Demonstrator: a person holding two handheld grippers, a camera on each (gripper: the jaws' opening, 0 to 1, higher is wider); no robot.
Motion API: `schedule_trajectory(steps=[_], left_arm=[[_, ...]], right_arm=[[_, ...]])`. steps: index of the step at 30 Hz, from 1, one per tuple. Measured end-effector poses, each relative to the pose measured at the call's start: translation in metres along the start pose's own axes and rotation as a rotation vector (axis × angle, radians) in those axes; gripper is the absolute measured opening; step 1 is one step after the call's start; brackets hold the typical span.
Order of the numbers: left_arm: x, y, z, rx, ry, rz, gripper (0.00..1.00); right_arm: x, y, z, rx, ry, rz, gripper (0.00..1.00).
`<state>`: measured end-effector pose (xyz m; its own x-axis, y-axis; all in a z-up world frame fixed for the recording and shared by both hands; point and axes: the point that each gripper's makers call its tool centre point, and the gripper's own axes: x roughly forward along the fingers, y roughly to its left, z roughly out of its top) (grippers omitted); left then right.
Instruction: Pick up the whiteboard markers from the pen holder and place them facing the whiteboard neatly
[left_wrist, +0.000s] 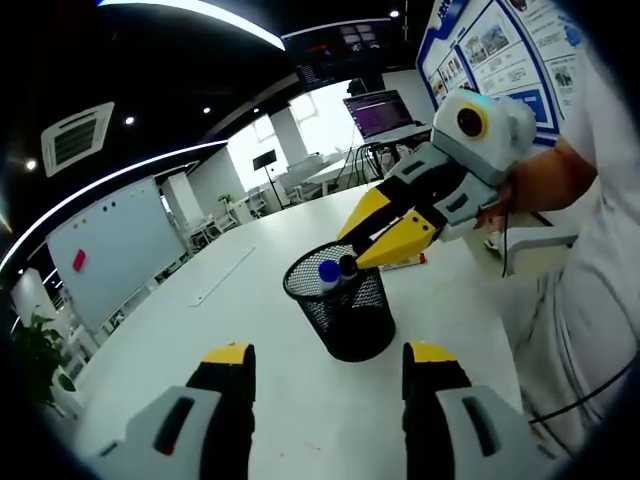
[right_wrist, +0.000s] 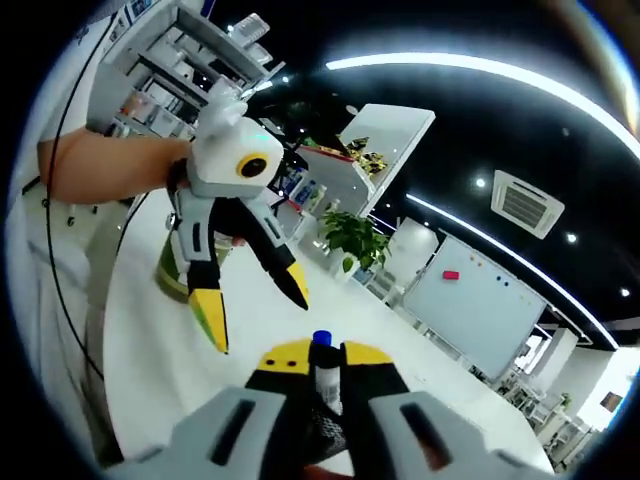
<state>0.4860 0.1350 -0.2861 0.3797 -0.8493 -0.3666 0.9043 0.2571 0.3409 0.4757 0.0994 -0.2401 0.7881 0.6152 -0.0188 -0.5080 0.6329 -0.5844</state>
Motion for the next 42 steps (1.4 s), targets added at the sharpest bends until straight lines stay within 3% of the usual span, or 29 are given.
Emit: schedule_trajectory(steps=[6, 18, 26, 37, 42], left_arm=[[0.0, 0.0, 0.0, 0.0, 0.0, -0.001, 0.61], [-0.001, -0.001, 0.001, 0.001, 0.001, 0.0, 0.6], [-0.002, -0.003, 0.001, 0.001, 0.001, -0.001, 0.6], [-0.002, -0.003, 0.002, 0.001, 0.001, 0.0, 0.6], [-0.002, -0.003, 0.002, 0.001, 0.001, 0.0, 0.6]], right_arm=[[-0.006, -0.01, 0.005, 0.042, -0.032, -0.038, 0.09], [-0.02, -0.034, 0.026, 0.158, -0.165, -0.108, 0.09], [-0.042, -0.07, 0.034, 0.231, -0.251, -0.209, 0.09], [-0.058, -0.093, 0.051, 0.308, -0.319, -0.305, 0.09], [-0.067, -0.101, 0.05, 0.316, -0.324, -0.343, 0.09]])
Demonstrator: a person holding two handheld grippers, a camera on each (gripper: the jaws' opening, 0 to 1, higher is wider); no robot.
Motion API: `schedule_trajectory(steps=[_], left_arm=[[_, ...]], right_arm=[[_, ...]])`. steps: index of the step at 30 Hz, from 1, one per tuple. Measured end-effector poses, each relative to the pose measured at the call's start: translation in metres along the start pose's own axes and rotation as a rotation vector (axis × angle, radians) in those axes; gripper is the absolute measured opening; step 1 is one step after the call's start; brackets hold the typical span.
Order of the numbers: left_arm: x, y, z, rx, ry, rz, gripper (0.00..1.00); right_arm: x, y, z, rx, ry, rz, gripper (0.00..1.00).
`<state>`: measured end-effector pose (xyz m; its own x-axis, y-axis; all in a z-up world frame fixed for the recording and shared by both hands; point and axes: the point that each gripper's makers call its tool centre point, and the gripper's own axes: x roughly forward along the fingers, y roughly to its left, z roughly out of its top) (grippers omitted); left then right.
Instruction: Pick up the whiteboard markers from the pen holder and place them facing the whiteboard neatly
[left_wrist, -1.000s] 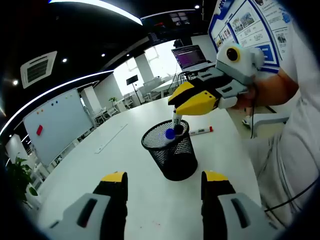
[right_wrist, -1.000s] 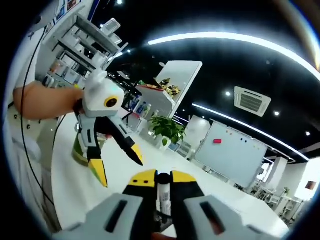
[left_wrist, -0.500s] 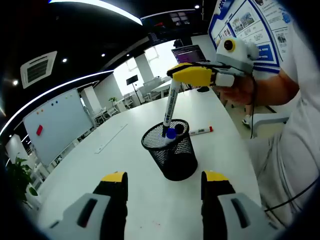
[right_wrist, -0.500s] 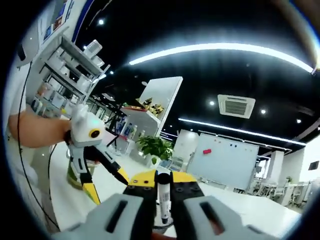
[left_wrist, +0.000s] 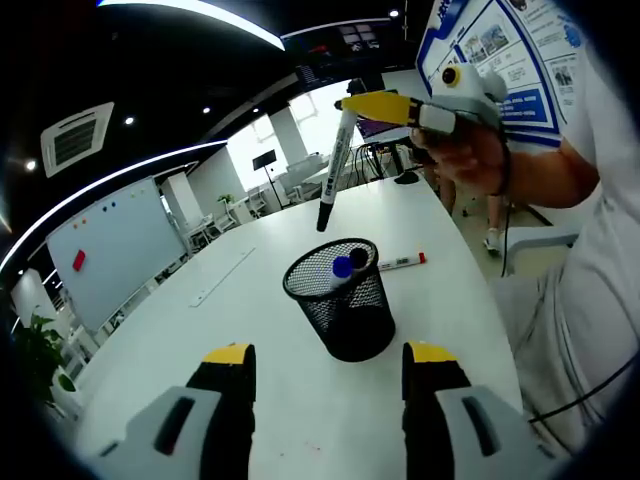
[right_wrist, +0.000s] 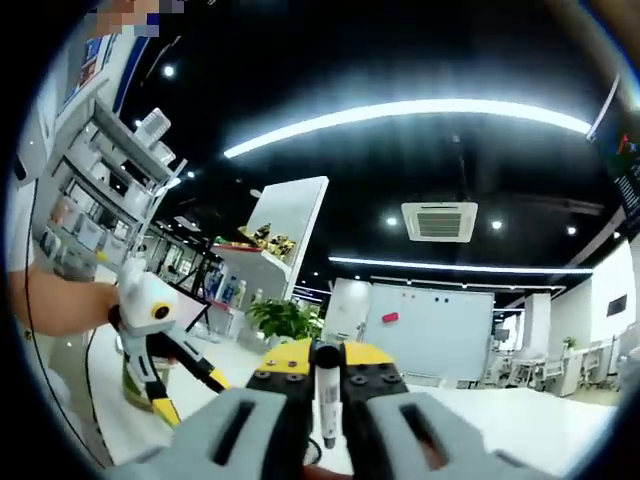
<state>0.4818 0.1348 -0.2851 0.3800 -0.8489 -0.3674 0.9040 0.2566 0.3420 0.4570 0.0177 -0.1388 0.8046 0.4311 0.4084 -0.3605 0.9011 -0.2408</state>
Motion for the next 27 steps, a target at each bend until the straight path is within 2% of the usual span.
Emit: schedule_trajectory(steps=[27], left_arm=[[0.001, 0.0, 0.0, 0.001, 0.0, -0.001, 0.6]], right_arm=[[-0.048, -0.061, -0.026, -0.031, 0.099, -0.2, 0.09]])
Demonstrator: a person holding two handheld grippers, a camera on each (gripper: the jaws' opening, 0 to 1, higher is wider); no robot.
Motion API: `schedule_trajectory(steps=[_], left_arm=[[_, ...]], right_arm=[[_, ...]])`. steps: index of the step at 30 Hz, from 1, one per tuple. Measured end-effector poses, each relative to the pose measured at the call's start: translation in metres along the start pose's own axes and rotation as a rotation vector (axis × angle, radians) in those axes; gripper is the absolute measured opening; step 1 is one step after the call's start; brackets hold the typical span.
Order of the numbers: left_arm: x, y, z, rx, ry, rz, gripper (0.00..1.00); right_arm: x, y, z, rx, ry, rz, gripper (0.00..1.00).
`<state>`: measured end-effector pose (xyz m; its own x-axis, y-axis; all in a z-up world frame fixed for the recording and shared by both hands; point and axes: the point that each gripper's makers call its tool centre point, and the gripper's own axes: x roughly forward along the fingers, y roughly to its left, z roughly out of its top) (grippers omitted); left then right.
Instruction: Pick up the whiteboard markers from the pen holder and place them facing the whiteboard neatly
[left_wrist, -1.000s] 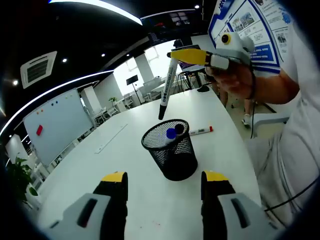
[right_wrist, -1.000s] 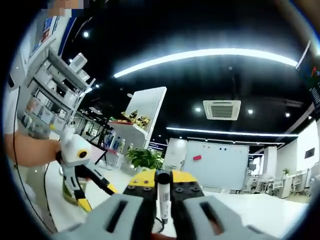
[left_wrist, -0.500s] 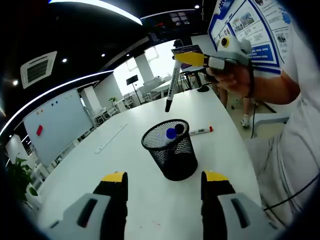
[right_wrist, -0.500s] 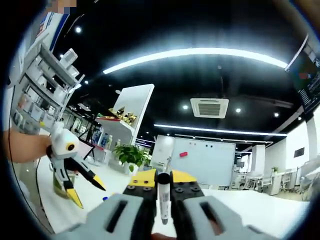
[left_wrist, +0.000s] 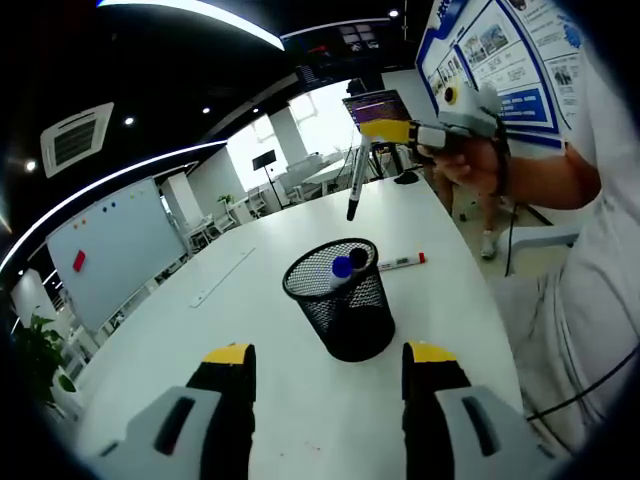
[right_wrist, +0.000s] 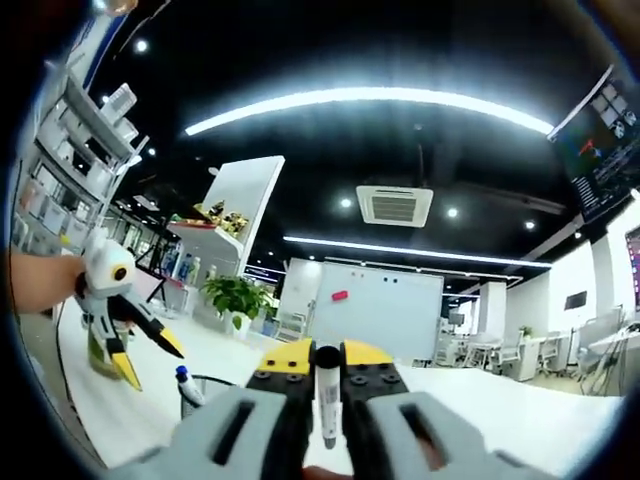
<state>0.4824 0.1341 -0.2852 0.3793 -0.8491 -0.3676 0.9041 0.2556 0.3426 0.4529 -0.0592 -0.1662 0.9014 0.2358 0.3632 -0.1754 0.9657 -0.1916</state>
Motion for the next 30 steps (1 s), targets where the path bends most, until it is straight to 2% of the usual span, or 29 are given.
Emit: schedule_trajectory(steps=[12, 21, 30], left_arm=[[0.0, 0.0, 0.0, 0.0, 0.0, 0.0, 0.6], [-0.001, 0.0, 0.0, 0.0, 0.0, 0.0, 0.6], [-0.001, -0.001, 0.0, 0.0, -0.001, -0.001, 0.6]], right_arm=[[-0.017, -0.023, -0.021, -0.011, 0.058, -0.078, 0.09], [-0.024, -0.026, -0.035, -0.025, 0.087, -0.1, 0.09], [-0.029, -0.032, -0.042, -0.031, 0.104, -0.118, 0.09]])
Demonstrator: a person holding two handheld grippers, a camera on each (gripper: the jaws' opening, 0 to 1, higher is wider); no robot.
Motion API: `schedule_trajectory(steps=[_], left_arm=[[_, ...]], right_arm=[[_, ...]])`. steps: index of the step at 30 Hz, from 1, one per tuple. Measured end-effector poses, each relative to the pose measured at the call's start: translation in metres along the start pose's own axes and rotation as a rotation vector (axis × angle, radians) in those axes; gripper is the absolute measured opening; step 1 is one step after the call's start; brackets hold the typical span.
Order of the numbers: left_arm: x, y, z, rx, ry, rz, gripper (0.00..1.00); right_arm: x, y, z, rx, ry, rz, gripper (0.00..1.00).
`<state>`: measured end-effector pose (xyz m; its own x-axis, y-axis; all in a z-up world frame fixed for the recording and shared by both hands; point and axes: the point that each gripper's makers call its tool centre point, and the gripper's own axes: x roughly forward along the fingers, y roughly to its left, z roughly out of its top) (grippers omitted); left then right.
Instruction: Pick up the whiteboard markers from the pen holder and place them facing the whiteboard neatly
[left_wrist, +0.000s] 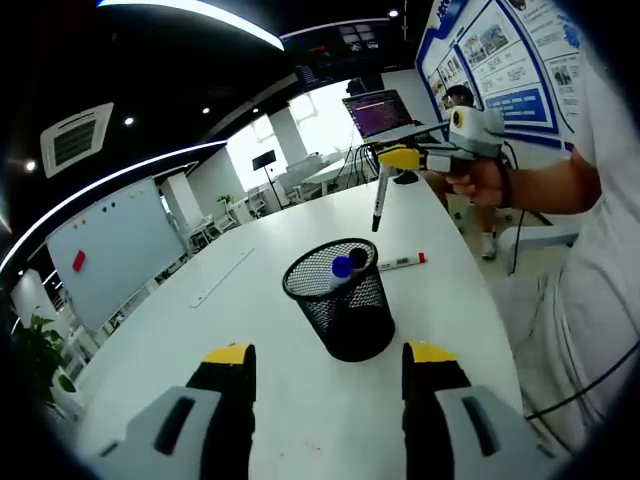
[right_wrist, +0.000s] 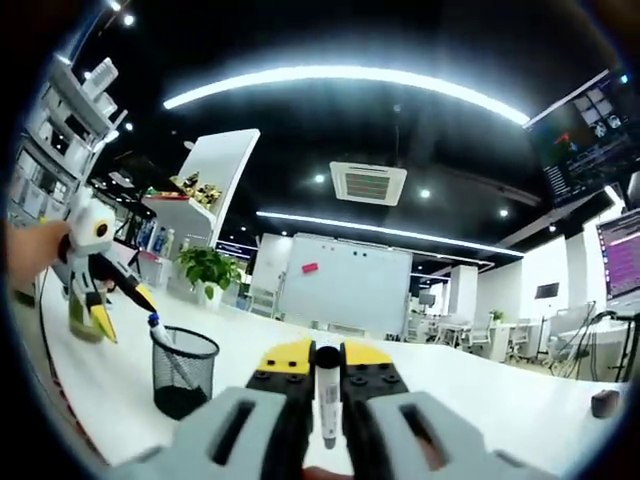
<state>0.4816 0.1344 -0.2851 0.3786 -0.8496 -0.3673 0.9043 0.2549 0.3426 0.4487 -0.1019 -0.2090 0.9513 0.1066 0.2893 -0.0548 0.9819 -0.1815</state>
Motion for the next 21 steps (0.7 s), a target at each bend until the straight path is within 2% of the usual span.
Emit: schedule_trajectory(steps=[21], left_arm=[[0.0, -0.001, 0.0, 0.001, 0.001, 0.001, 0.6]], right_arm=[[-0.006, 0.0, -0.021, 0.025, 0.041, -0.007, 0.09]])
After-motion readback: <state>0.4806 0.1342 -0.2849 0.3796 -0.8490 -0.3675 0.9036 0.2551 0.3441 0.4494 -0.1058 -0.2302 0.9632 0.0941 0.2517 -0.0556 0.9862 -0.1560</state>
